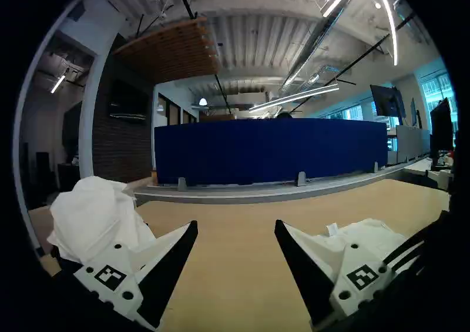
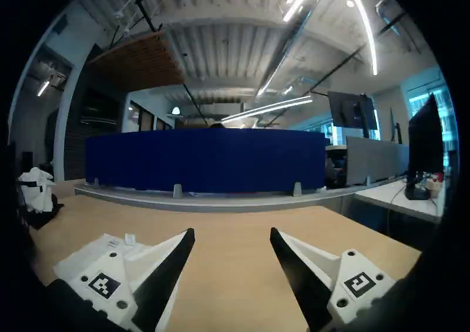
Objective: Fold towel
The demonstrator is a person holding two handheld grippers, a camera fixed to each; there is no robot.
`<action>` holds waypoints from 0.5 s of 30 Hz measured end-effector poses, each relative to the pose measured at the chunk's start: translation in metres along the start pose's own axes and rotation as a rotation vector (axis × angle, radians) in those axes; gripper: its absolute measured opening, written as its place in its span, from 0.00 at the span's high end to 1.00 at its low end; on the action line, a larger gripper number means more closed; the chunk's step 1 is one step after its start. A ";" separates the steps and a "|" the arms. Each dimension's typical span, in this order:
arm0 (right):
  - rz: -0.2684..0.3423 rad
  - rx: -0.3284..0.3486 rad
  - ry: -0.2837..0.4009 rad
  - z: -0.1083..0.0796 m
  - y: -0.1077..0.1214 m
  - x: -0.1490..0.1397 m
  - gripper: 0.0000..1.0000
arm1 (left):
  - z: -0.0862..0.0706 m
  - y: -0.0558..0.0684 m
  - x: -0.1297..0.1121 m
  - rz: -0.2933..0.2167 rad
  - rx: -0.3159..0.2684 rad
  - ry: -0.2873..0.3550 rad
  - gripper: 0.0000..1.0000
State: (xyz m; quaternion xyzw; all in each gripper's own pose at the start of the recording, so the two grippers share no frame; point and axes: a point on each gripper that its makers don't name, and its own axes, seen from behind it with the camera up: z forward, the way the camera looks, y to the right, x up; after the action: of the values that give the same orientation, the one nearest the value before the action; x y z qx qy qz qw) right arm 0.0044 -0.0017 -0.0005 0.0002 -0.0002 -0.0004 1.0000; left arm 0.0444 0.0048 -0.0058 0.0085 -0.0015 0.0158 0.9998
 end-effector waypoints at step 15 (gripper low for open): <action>-0.061 0.038 -0.052 -0.004 -0.017 0.066 0.00 | -0.013 0.008 0.068 0.015 -0.072 -0.089 0.03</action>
State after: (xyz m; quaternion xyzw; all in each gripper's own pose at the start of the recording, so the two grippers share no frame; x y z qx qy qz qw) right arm 0.0708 -0.0188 -0.0049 0.0192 -0.0264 -0.0308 0.9990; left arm 0.1119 0.0156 -0.0185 -0.0266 -0.0467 0.0226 0.9983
